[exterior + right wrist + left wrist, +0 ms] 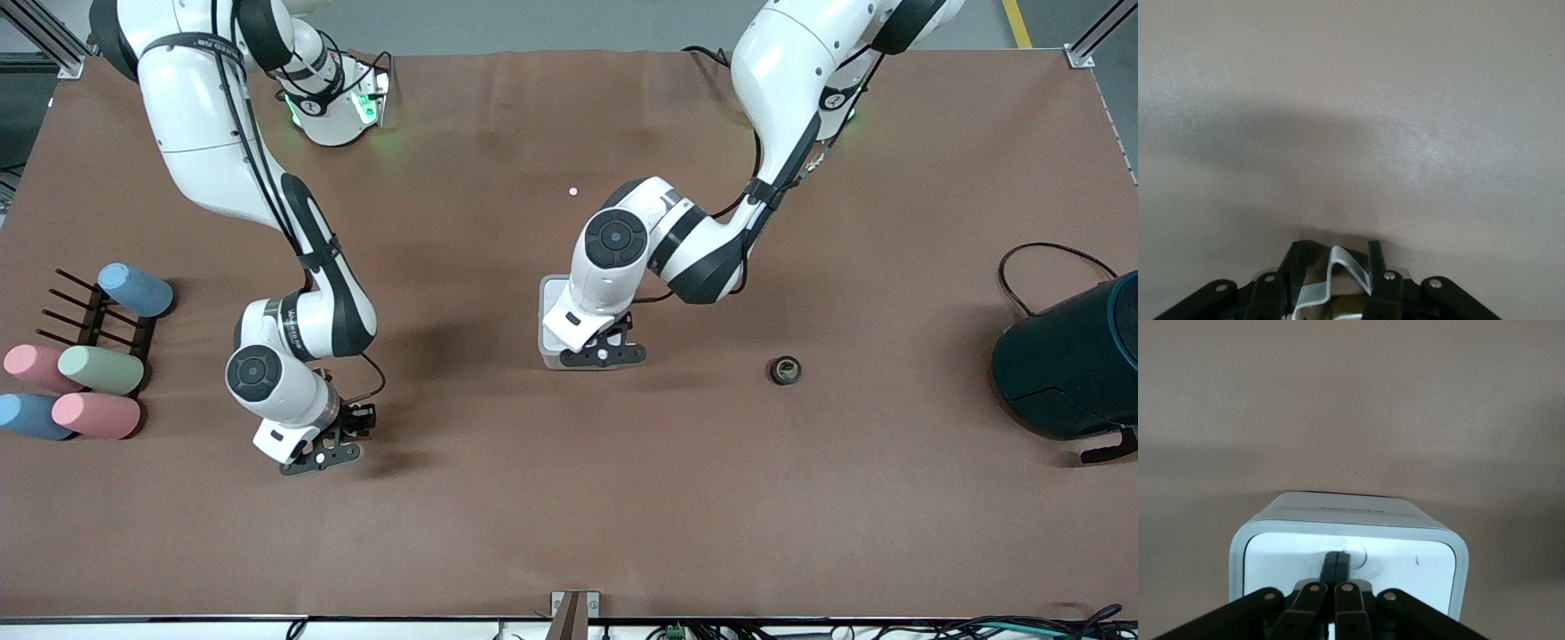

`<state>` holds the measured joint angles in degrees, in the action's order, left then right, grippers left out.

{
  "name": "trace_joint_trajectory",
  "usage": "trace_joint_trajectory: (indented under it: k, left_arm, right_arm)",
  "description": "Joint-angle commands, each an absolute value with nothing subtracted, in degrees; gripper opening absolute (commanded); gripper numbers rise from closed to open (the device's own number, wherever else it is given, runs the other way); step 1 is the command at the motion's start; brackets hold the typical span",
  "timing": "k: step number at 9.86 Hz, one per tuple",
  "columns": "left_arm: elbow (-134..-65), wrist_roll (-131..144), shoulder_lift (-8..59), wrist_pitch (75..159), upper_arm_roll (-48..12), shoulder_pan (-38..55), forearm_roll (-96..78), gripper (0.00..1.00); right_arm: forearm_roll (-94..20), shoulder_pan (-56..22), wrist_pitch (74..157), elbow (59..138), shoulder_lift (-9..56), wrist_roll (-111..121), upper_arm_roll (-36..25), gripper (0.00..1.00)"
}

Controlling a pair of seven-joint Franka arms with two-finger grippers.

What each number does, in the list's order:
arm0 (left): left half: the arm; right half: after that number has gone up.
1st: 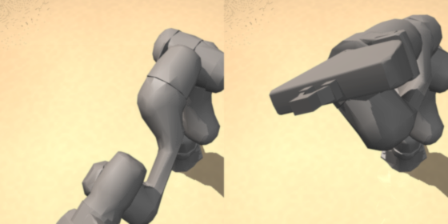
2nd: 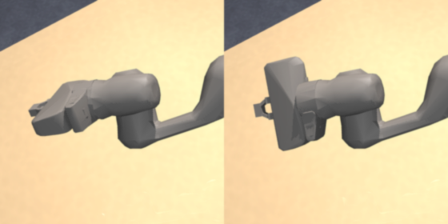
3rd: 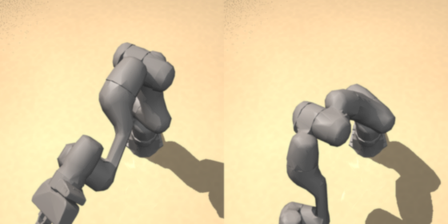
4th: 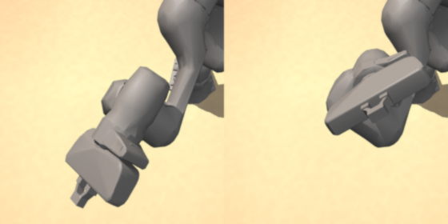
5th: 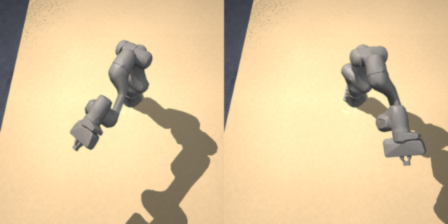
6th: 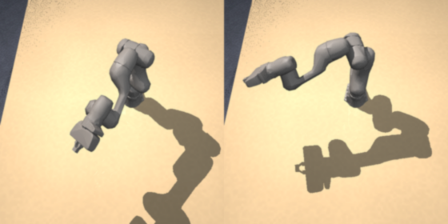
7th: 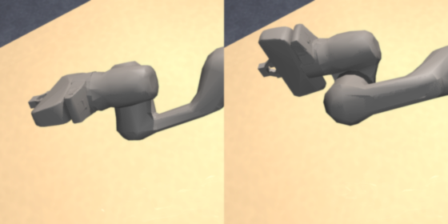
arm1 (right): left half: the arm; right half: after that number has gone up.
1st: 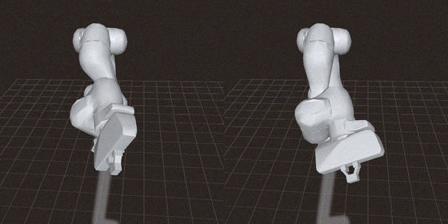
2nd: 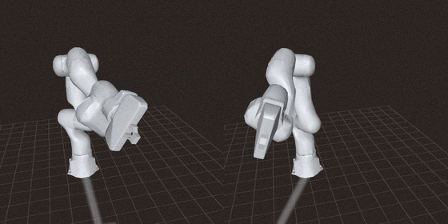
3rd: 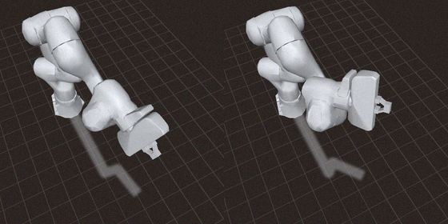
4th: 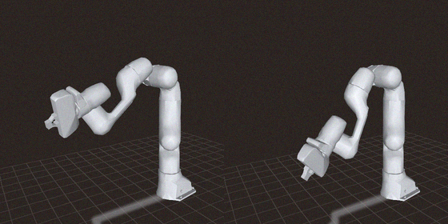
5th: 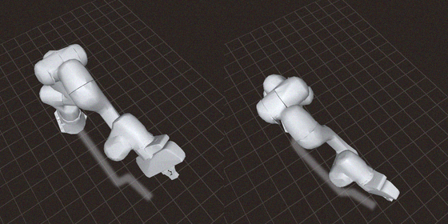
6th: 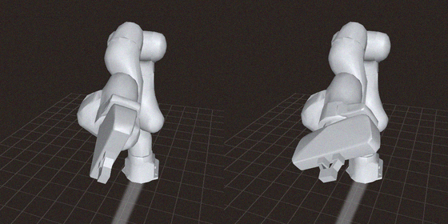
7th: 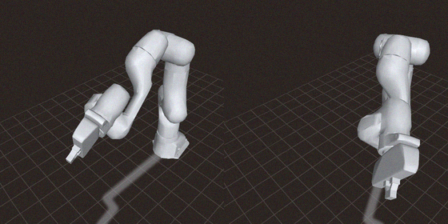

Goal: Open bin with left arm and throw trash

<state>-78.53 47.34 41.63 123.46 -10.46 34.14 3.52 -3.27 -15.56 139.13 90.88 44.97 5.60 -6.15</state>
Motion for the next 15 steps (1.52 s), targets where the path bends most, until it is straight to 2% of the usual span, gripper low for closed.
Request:
trace_joint_trajectory:
  k: [1, 3, 4, 5, 7, 10, 12, 15]
  left_arm:
    - [-77.52, 47.81, 39.84, 122.35, -10.19, 33.93, 4.39, 0.0]
    - [-76.82, 46.42, 35.35, 115.88, -10.2, 31.39, 4.31, 0.0]
    - [-76.82, 43.1, 33.42, 112.1, -10.11, 29.98, 4.39, 0.03]
    - [-76.9, 39.15, 31.66, 108.84, -10.02, 27.53, 4.57, 0.14]
    - [-79.0, 30.55, 28.66, 104.88, -10.02, 22.26, 4.83, 0.54]
    - [-83.04, 25.76, 28.21, 104.94, -10.19, 16.71, 10.25, 1.0]
    - [-88.82, 25.66, 27.43, 107.47, -10.37, 14.78, 11.6, 1.0]
    - [-106.56, 25.58, 23.04, 122.57, -10.37, 10.73, 11.69, 1.0]
  right_arm:
    - [-3.16, -14.77, 139.22, 90.26, 45.35, 6.5, -5.62, 0.25]
    - [-3.43, -14.85, 139.22, 90.26, 45.35, 6.24, -5.62, 0.11]
    - [-3.86, -14.77, 139.13, 90.26, 45.35, 5.72, -5.62, 0.02]
    - [-4.13, -14.42, 139.13, 90.18, 45.35, 5.63, -5.62, 0.0]
    - [-5.26, -13.28, 138.52, 89.04, 45.0, 5.98, -5.36, 0.0]
    - [-16.22, -14.32, 133.88, 85.8, 44.47, 5.45, -5.1, 0.0]
    - [-19.42, -16.33, 129.3, 83.85, 43.95, 0.48, -5.1, 0.0]
    - [-19.68, -20.73, 127.01, 83.41, 43.25, -8.6, -5.1, 0.0]
